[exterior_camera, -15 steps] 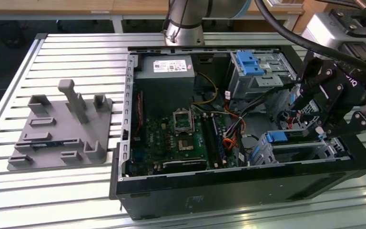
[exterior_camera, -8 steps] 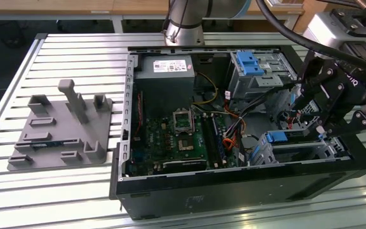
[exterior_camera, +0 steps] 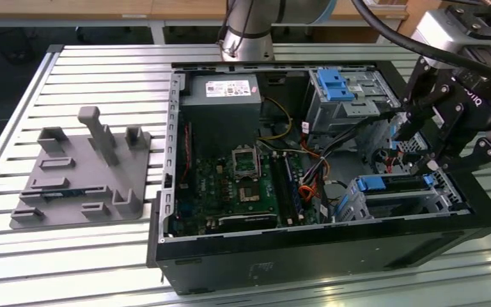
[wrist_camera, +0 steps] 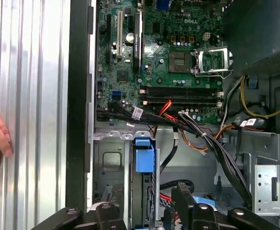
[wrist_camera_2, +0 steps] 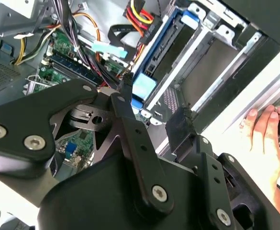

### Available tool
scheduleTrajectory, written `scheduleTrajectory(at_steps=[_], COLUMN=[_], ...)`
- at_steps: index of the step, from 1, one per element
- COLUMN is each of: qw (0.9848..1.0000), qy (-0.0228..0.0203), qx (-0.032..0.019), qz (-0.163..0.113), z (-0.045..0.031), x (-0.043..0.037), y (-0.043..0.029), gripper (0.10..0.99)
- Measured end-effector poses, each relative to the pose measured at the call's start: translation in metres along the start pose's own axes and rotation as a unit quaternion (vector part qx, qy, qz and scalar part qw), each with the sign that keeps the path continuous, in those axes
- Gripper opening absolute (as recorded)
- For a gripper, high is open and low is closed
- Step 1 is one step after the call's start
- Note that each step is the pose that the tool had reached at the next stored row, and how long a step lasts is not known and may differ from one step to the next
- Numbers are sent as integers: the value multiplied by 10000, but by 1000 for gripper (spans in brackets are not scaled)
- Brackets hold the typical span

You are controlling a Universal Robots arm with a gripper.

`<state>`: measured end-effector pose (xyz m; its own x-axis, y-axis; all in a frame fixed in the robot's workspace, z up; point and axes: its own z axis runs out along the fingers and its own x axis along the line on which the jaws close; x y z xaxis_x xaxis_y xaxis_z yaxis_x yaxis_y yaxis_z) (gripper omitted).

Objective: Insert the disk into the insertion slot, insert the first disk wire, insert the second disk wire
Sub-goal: 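Insert the first disk wire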

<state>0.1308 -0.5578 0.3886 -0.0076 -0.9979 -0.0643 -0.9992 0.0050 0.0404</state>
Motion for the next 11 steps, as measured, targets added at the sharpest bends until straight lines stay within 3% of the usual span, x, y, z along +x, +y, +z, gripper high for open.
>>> scheduleTrajectory(at_steps=[3, 5, 7, 11], qw=[10000, 10000, 9998, 9988], qy=[22, 71, 177, 486], qx=[0, 0, 0, 3], qz=[2, 4, 8, 21], z=[9, 20, 25, 31], x=[-69, -97, -123, -166], y=[-43, -66, -88, -111], gripper=[557, 557, 557, 557])
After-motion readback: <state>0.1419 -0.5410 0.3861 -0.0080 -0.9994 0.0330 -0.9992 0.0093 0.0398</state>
